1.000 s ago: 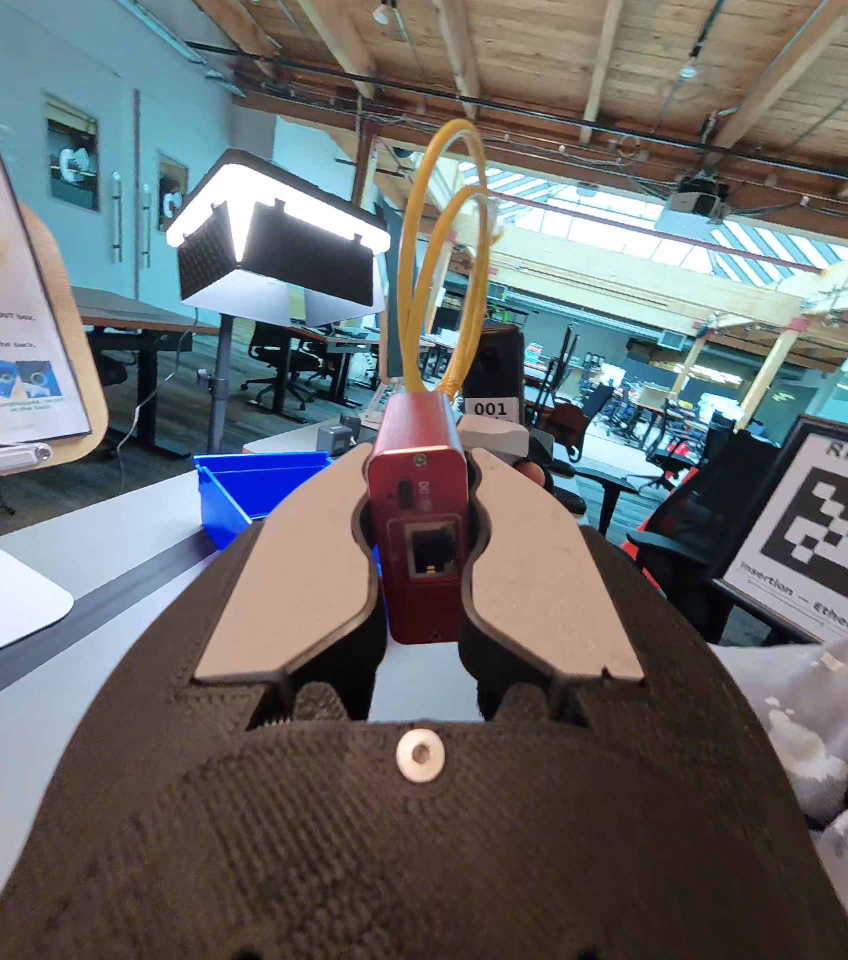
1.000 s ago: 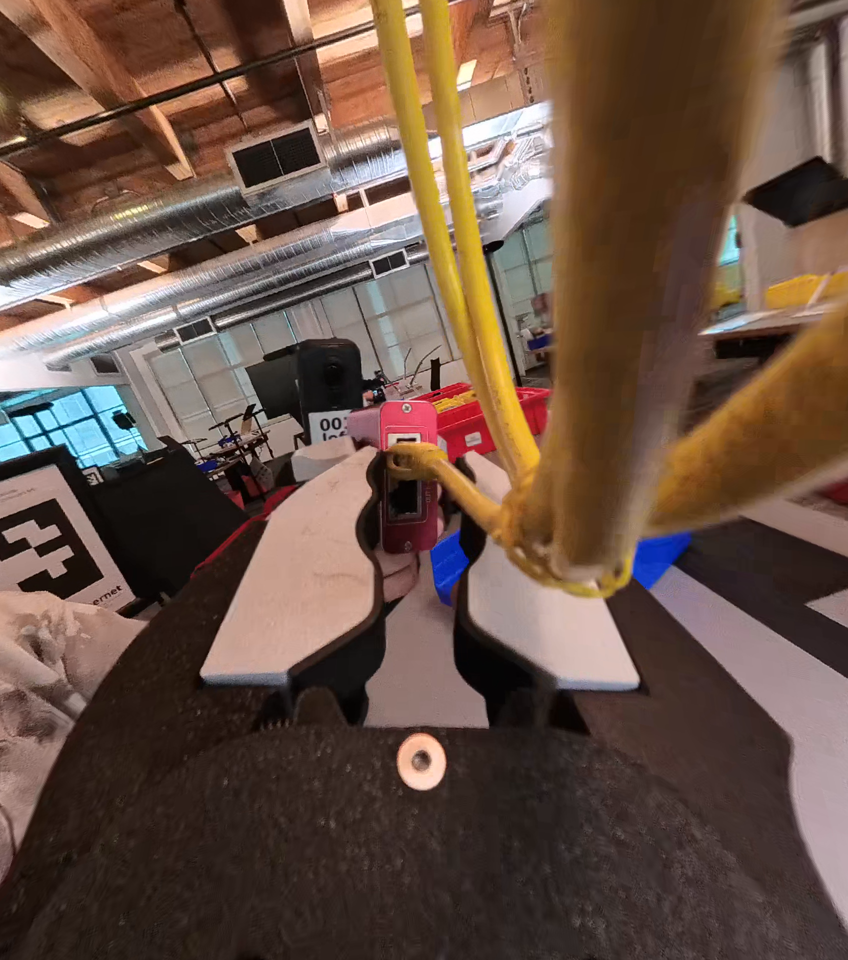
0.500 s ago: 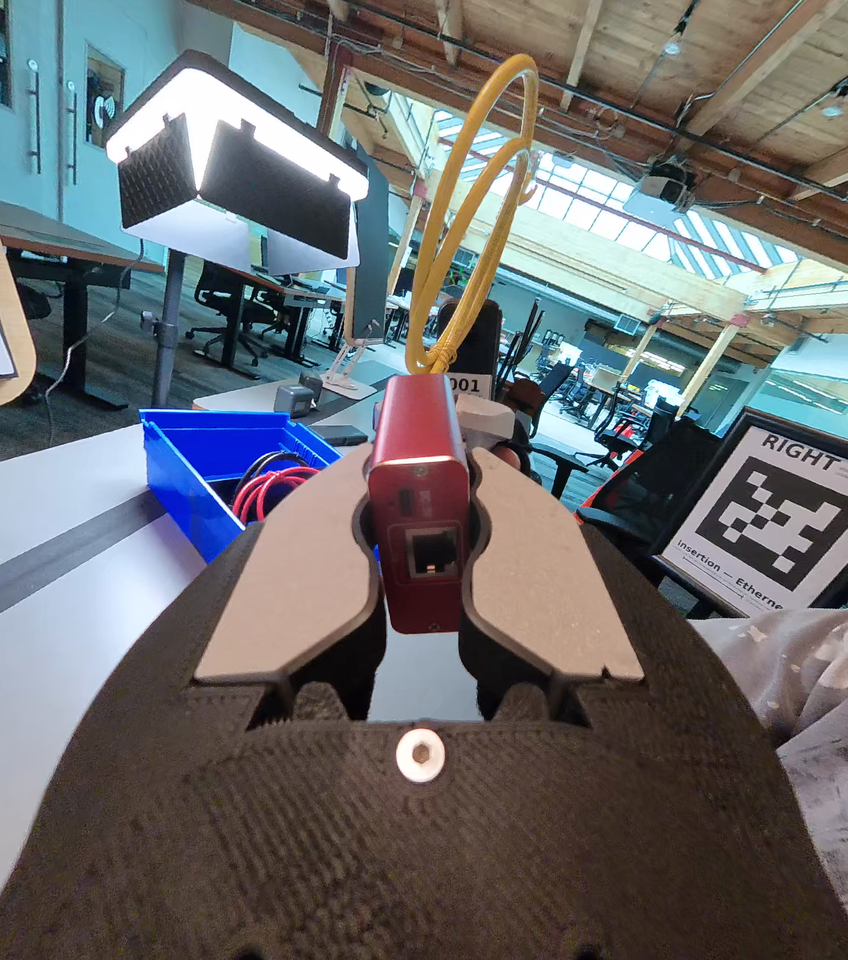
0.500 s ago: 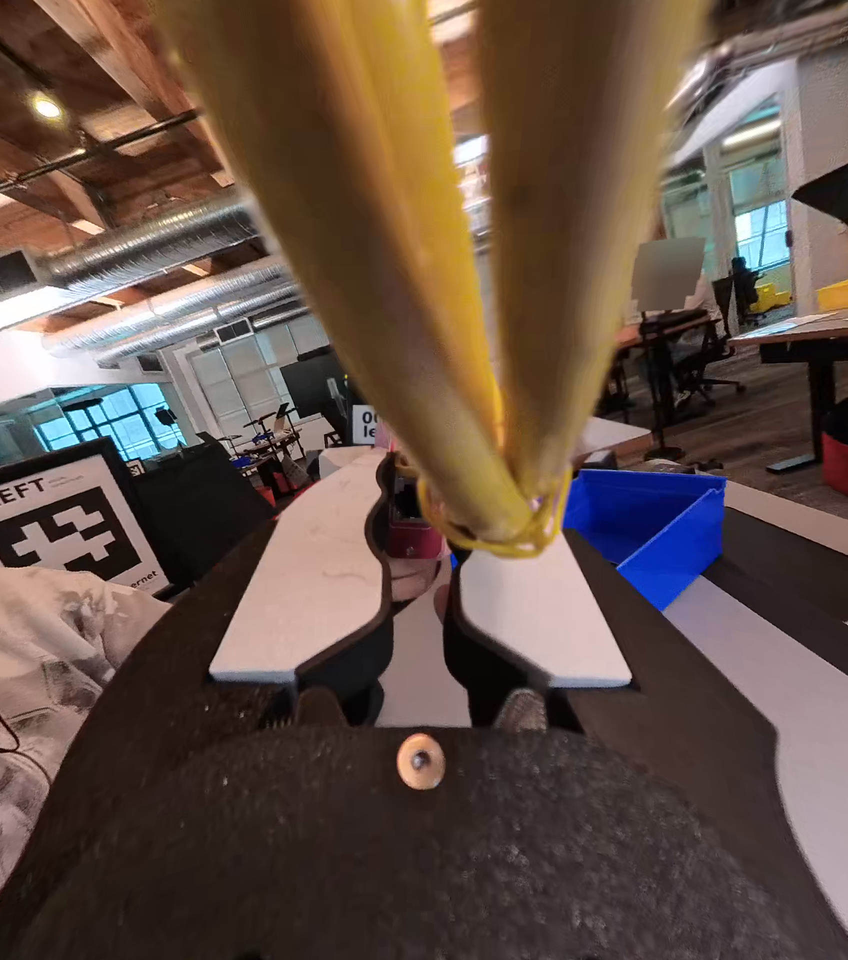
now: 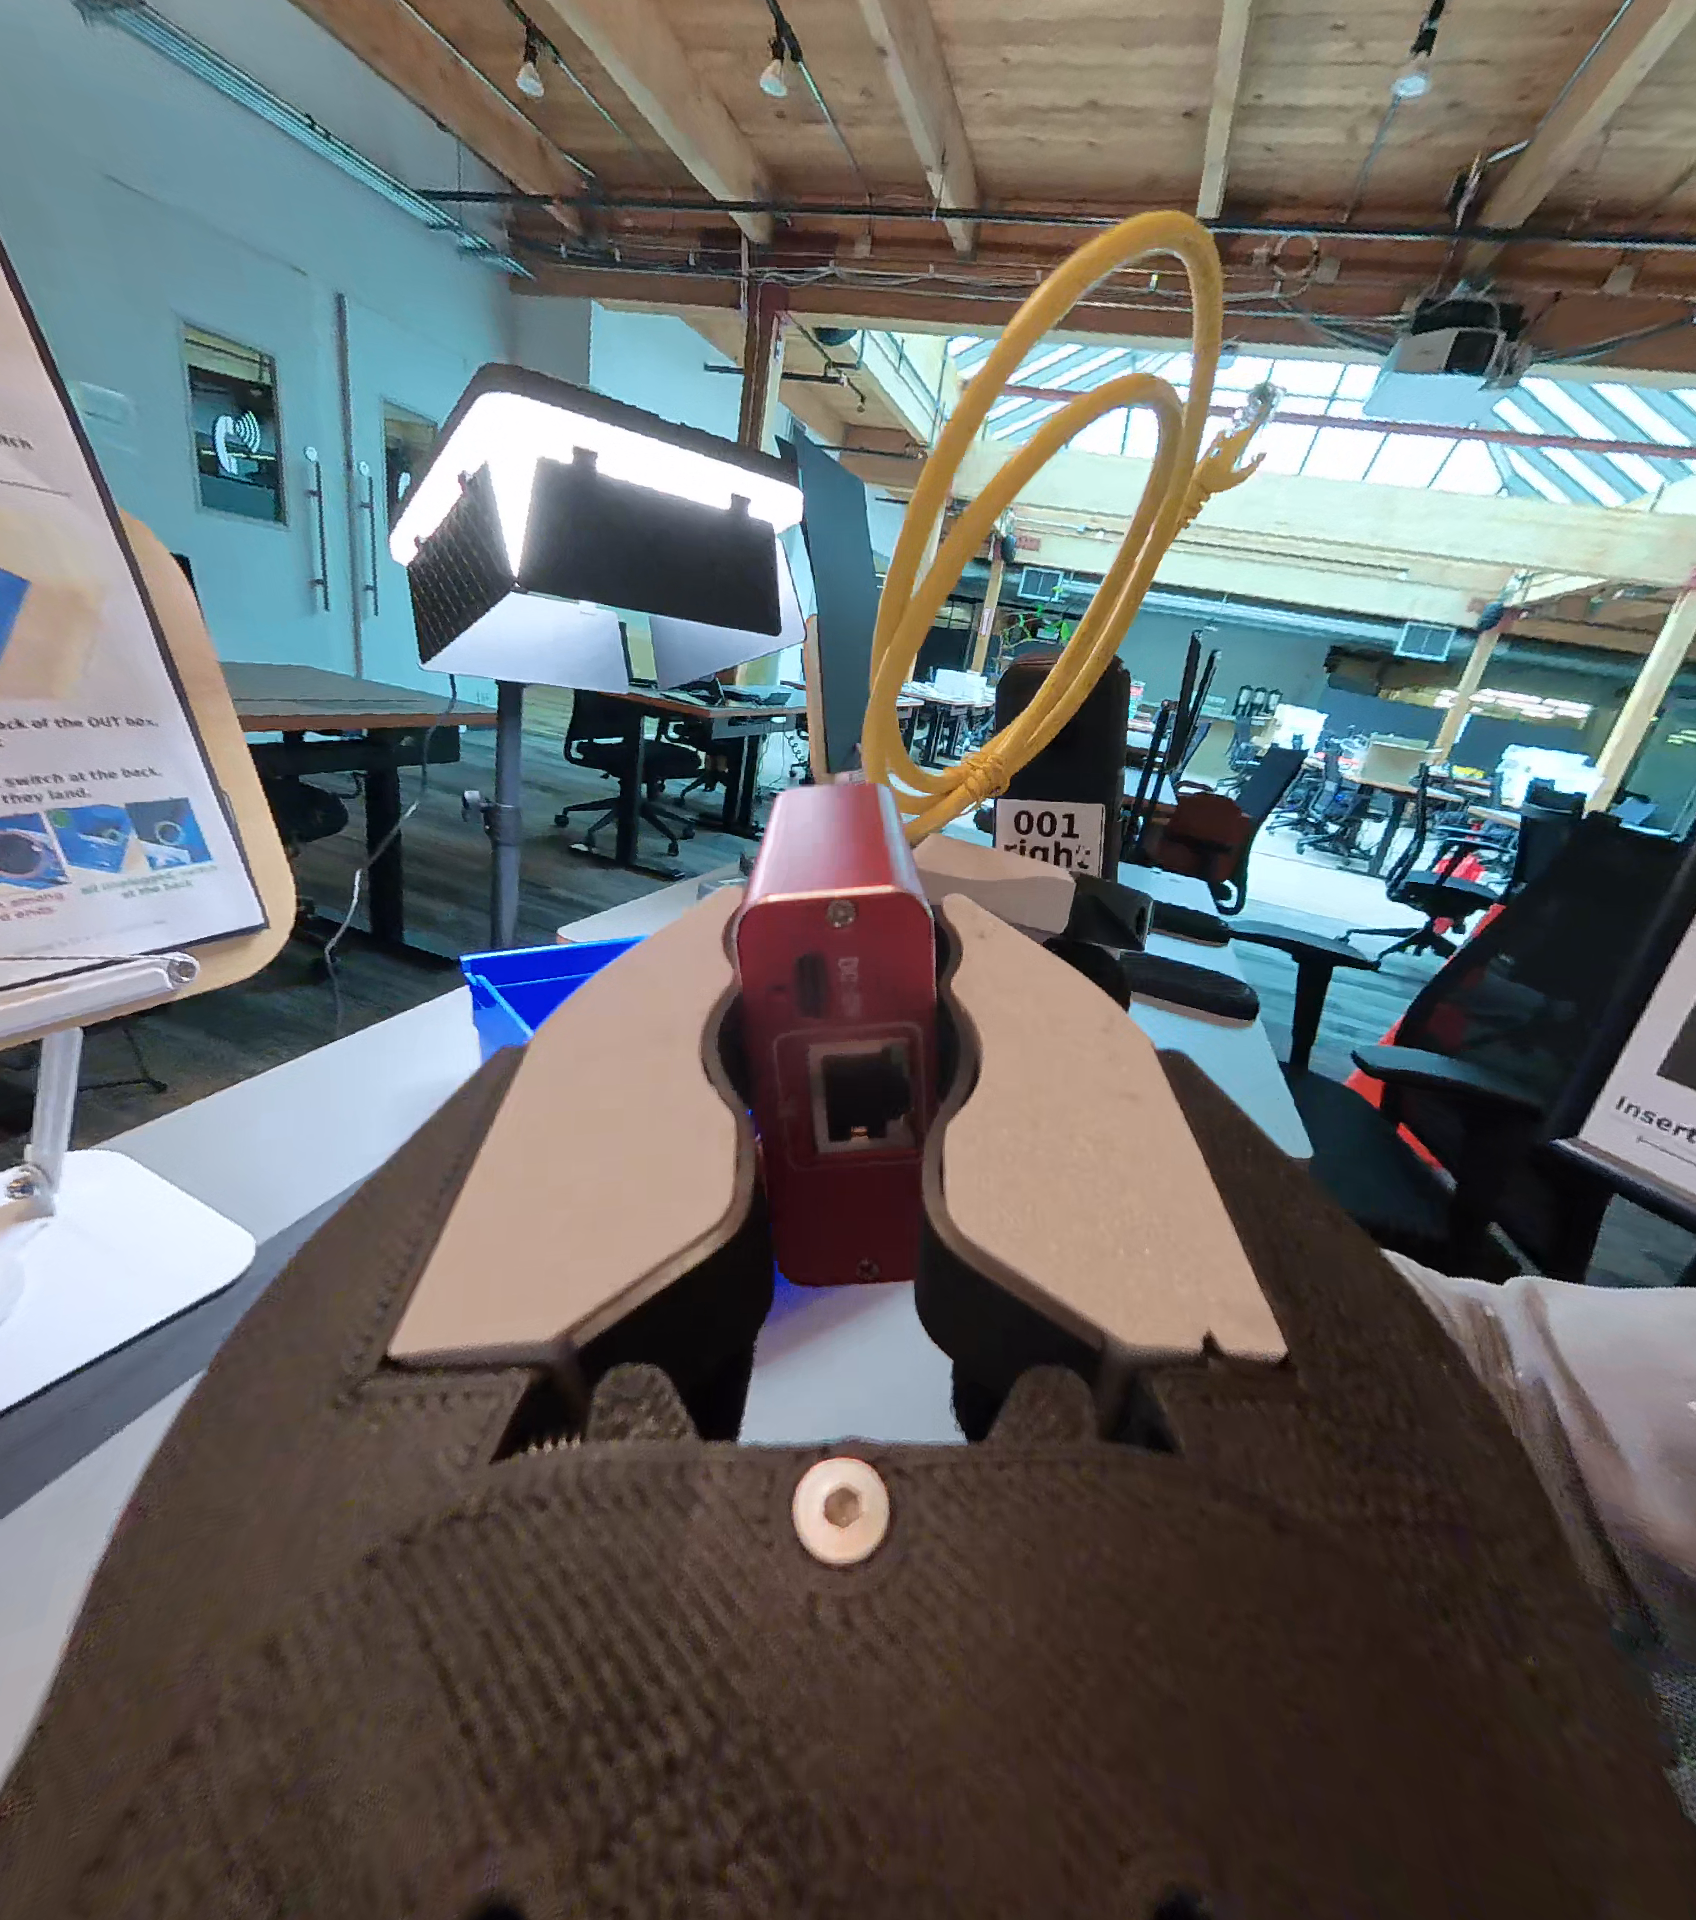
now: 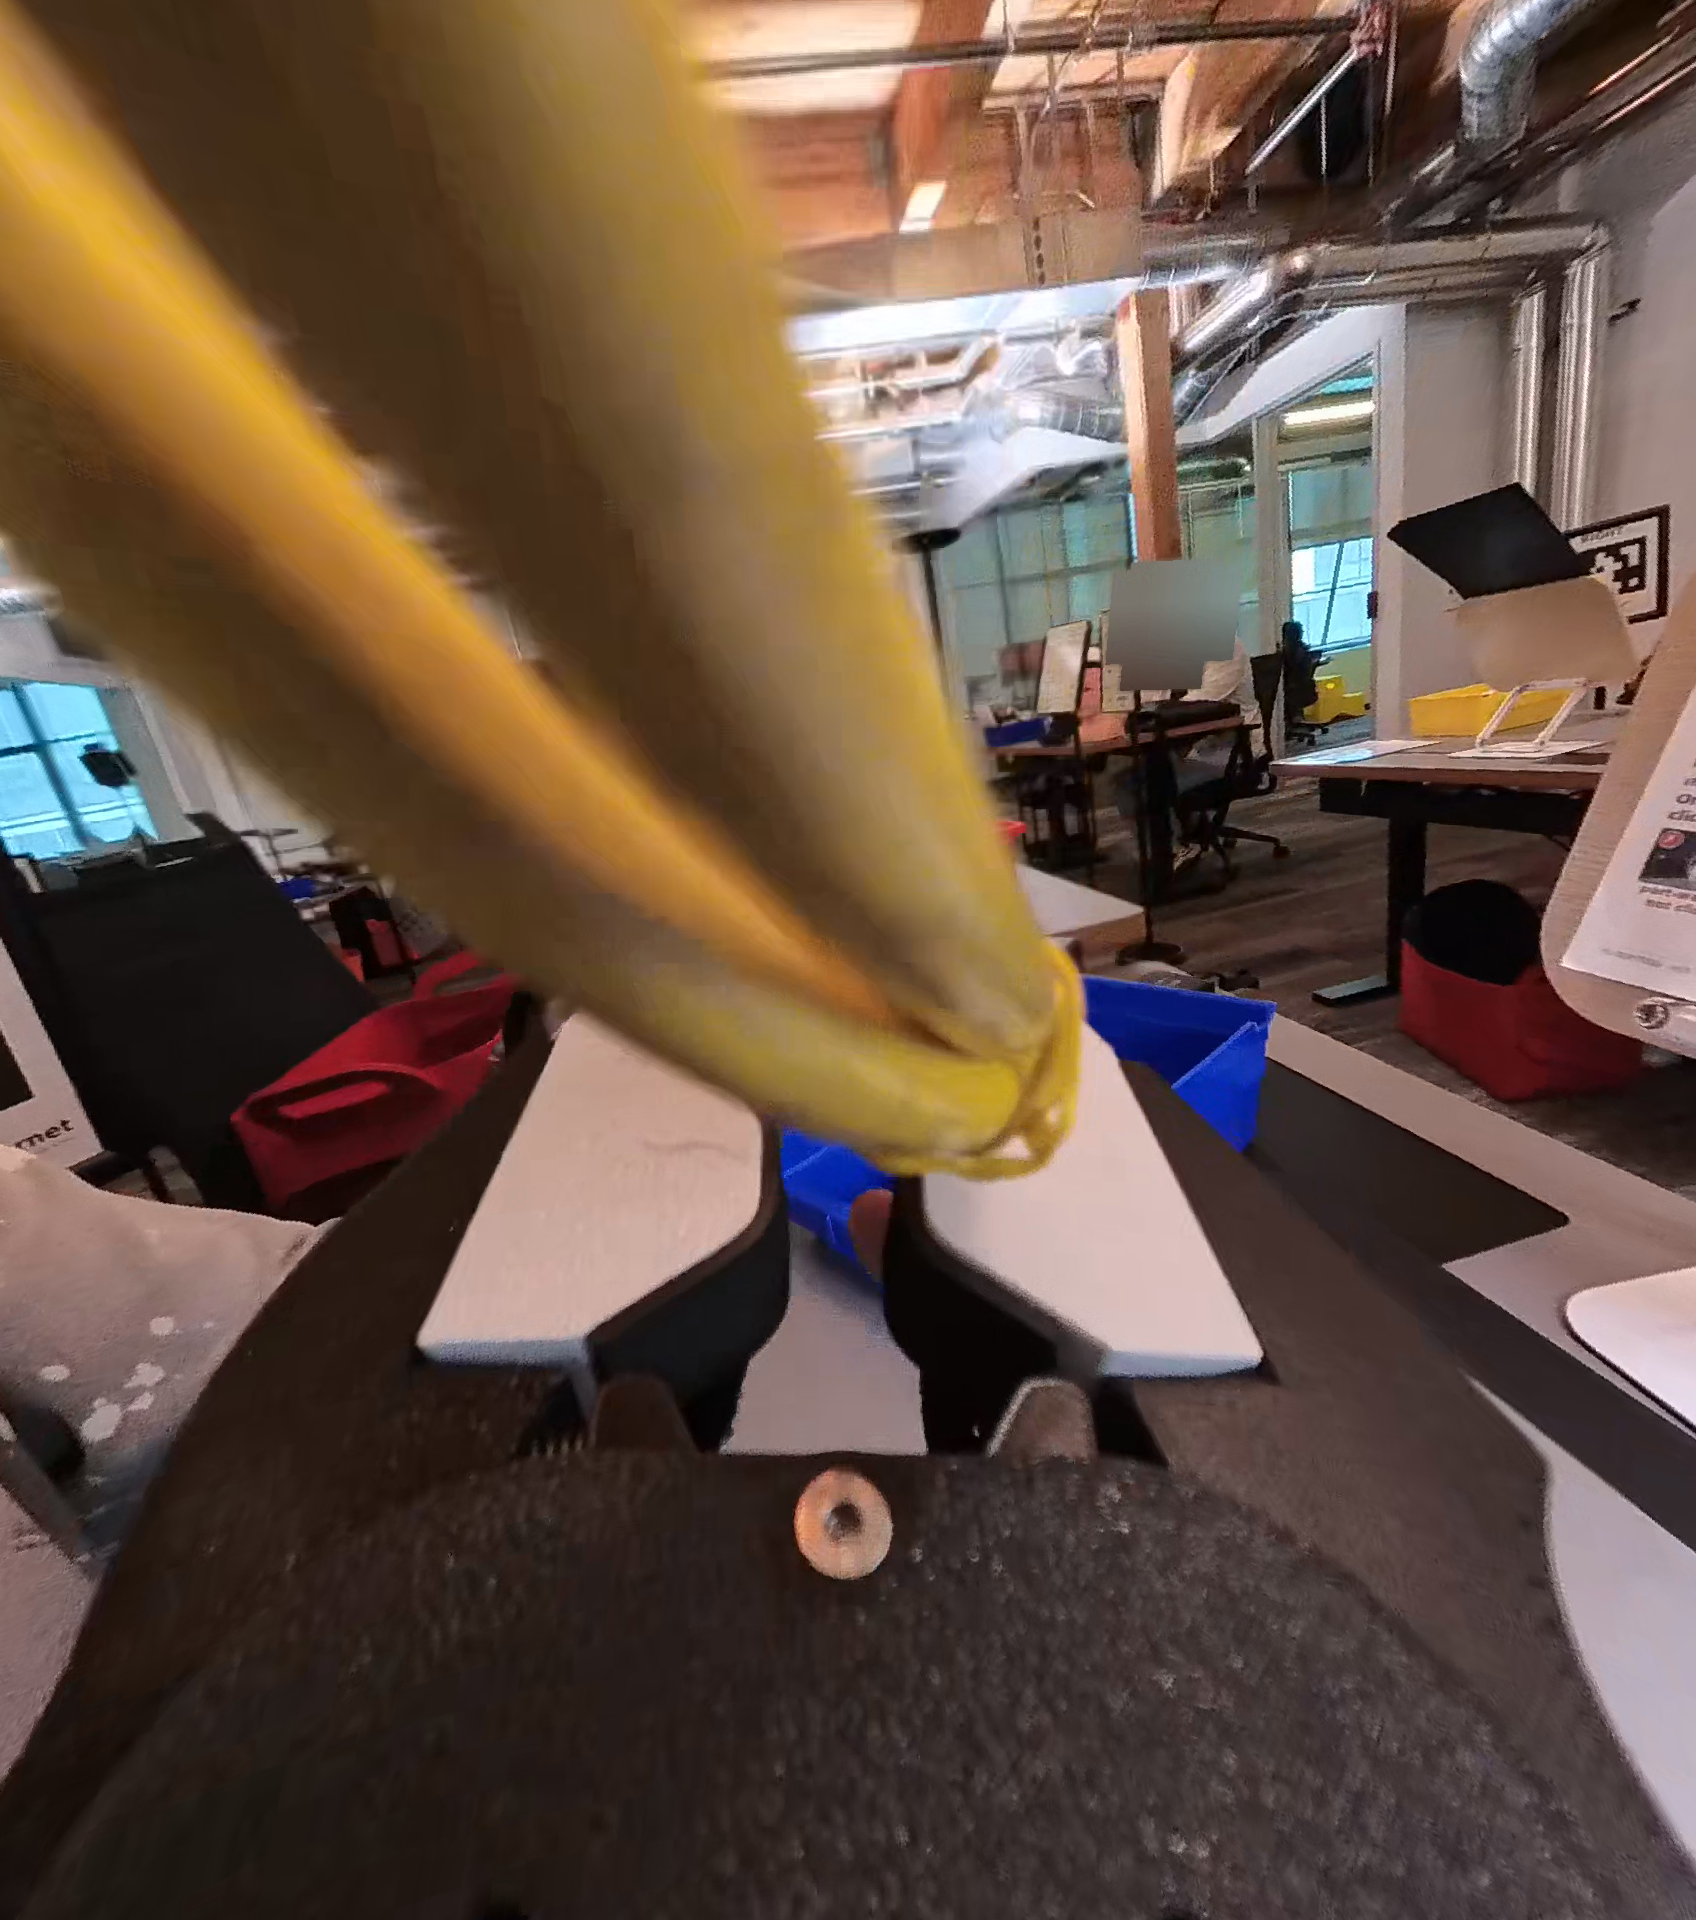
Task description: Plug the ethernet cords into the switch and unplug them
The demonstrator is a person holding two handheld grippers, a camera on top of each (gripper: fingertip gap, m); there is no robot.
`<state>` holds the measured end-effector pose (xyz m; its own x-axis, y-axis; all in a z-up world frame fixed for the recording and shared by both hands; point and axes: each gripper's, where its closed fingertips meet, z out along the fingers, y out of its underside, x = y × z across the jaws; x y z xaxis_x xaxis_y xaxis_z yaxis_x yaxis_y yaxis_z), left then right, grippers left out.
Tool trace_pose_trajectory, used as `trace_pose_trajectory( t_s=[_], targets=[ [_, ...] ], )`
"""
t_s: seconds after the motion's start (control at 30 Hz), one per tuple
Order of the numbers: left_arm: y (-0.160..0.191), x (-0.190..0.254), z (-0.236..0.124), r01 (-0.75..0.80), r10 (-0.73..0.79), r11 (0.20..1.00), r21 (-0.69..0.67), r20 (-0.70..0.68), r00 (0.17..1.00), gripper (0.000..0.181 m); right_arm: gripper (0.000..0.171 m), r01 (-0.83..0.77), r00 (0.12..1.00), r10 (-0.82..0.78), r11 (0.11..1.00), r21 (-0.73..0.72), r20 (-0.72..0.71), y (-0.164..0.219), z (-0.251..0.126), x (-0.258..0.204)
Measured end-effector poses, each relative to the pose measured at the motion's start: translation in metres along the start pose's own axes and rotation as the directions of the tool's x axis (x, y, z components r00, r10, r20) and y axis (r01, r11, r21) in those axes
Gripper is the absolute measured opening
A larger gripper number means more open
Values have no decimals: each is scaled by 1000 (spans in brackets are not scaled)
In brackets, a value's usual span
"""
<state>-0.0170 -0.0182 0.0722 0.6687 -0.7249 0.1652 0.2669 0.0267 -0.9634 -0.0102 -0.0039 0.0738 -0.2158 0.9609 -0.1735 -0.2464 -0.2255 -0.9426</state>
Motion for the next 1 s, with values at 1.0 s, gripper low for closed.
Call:
trace_pose_trajectory(
  t_s=[1.0],
  targets=[
    [-59,-30,-63,21,-23,997,74,25,999,30,13,-513,799,-37,479,-712,-601,65,-247,151]
  ],
)
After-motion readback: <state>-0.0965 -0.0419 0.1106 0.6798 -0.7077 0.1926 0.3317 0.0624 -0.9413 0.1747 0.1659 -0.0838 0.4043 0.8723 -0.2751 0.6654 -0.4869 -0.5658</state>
